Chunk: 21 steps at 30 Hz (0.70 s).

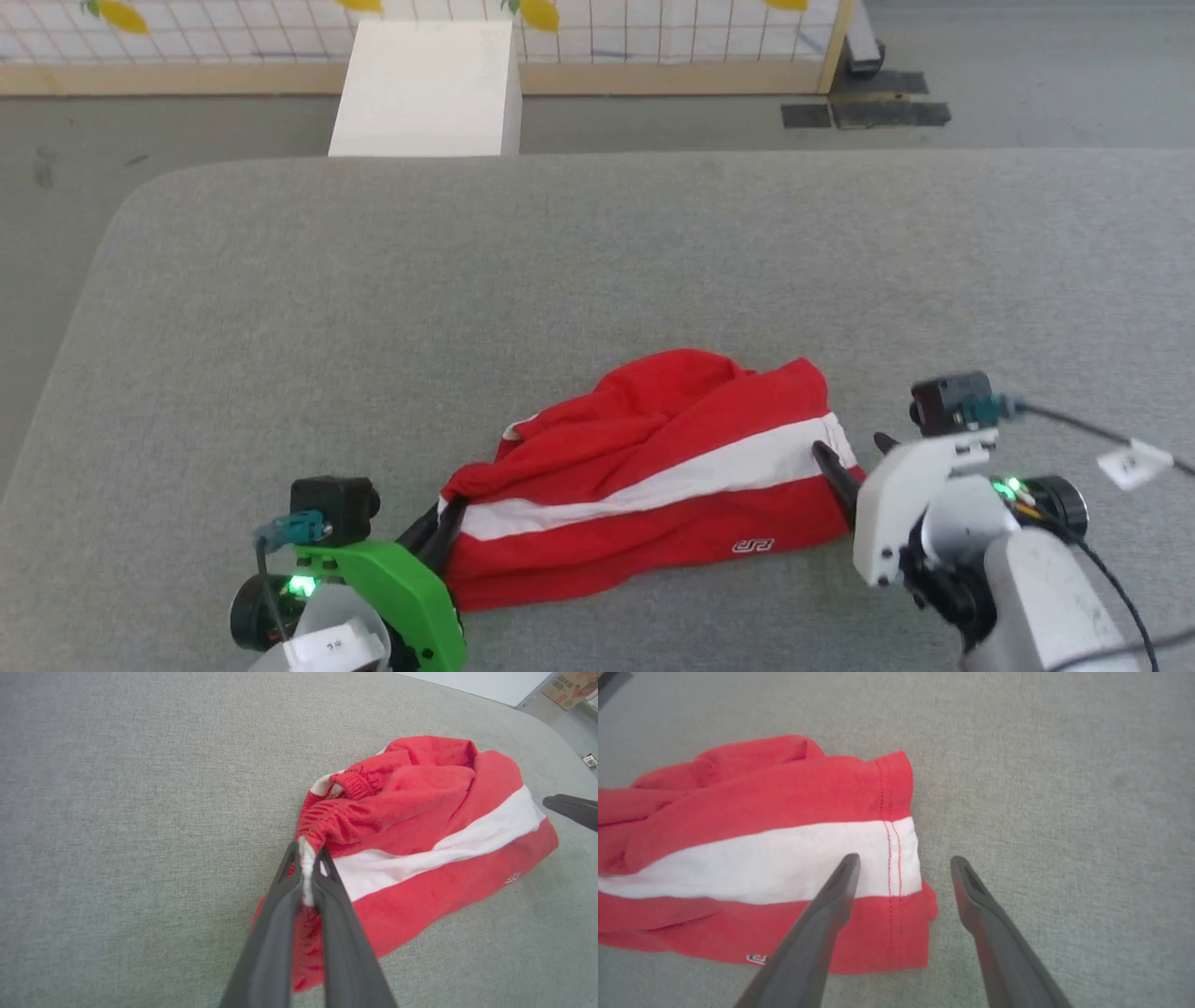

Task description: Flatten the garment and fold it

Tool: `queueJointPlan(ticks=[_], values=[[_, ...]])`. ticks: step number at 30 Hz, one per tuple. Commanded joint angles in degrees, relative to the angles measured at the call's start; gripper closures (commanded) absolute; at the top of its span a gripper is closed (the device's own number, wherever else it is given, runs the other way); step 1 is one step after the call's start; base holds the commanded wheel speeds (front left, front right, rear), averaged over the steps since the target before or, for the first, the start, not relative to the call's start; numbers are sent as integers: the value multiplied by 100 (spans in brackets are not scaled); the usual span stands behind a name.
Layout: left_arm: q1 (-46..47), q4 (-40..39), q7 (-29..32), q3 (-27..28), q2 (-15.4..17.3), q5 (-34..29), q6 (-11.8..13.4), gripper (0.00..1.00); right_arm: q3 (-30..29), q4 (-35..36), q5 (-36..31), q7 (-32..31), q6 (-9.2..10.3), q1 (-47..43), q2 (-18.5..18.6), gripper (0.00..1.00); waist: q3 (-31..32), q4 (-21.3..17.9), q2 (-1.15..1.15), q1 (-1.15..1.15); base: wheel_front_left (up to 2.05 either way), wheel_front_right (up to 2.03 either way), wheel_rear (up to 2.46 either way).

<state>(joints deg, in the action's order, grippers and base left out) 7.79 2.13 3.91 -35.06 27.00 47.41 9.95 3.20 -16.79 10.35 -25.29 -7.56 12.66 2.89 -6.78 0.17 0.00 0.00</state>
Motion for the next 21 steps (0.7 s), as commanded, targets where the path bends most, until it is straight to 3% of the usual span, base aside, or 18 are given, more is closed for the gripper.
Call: queueJointPlan(ticks=[1,7,8,11,21], values=[[118,18,-19,-7,-32,-66,-40,100,5,-107,39,-137,8,206,-2,0,-148,128,0,0,0,0,0],[348,122,-36,-38,-107,-98,-125,100,229,-538,173,-667,8,701,-2,0,-308,270,0,0,0,0,0],[364,136,-42,-38,-115,-98,-129,100,251,-550,185,-675,8,730,-2,13,-316,277,0,0,0,0,0],[384,179,-58,-36,-132,-82,-140,100,350,-538,247,-666,8,744,-2,100,-316,278,0,0,0,0,0],[314,200,-68,3,-80,-7,-121,100,389,-117,181,-441,8,455,5,100,-220,133,0,0,0,0,0]])
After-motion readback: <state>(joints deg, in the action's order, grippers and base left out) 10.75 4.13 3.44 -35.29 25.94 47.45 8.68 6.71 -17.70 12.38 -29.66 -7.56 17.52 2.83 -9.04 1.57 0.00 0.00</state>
